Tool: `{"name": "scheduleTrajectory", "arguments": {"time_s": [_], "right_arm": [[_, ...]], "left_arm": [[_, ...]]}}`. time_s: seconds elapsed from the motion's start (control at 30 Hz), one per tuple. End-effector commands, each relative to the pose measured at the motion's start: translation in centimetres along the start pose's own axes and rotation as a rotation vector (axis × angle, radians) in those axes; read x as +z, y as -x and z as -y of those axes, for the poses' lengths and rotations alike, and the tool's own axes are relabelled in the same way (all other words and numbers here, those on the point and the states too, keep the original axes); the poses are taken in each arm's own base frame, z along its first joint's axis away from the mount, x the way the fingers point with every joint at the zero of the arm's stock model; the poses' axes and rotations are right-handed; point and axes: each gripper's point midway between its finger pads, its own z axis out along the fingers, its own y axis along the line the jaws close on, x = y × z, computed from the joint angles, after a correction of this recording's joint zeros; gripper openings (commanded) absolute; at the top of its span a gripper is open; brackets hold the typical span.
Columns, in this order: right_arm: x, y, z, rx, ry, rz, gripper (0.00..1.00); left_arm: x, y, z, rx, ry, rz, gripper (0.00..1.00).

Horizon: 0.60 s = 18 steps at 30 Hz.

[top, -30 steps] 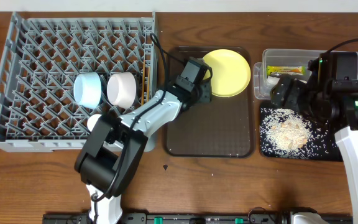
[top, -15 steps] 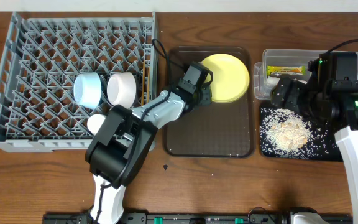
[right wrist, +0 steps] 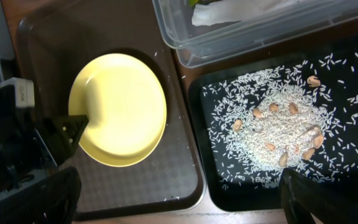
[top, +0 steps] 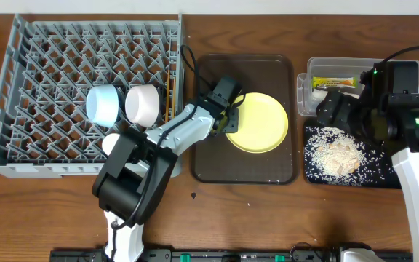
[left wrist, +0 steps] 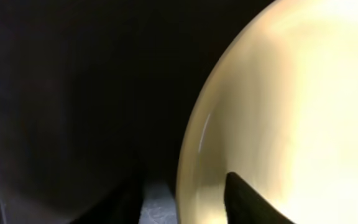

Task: Sort waste into correct bins and load items into the dishwasher
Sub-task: 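Reach the left gripper to the yellow plate and grasp its rim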

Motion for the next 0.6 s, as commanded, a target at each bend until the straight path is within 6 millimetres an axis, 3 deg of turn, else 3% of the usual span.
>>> {"name": "scheduleTrajectory", "arguments": {"time_s": [0.0,0.17,0.4,0.47,0.57], "right_arm": [[-0.1,0.1,-0.2,0.001,0.007,0.003,0.99],[-0.1,0.1,-0.2,0.001,0.008,0.002,0.99],[-0.1,0.1,-0.2,0.001,0.008,0.003,0.99],[-0.1,0.1,-0.2,0.001,0.008,0.002,0.99],[-0.1,0.1,-0.2,0.001,0.007,0.003,0.99]], "left_arm": [[1.1,-1.3,-1.5,0.011,0.036,-0.048,0.45],[0.8,-2.8,1.2,0.046,-0.17,-0.145,0.38],[1.0,-2.9,0.5,0.01,-0.241,-0.188,0.19],[1.2,-3.1,0.2,0.0,-0.24,-0.199,0.08],[1.1,-3.2,-0.4,-0.008,-0.232,-0.211,0.07]]}}
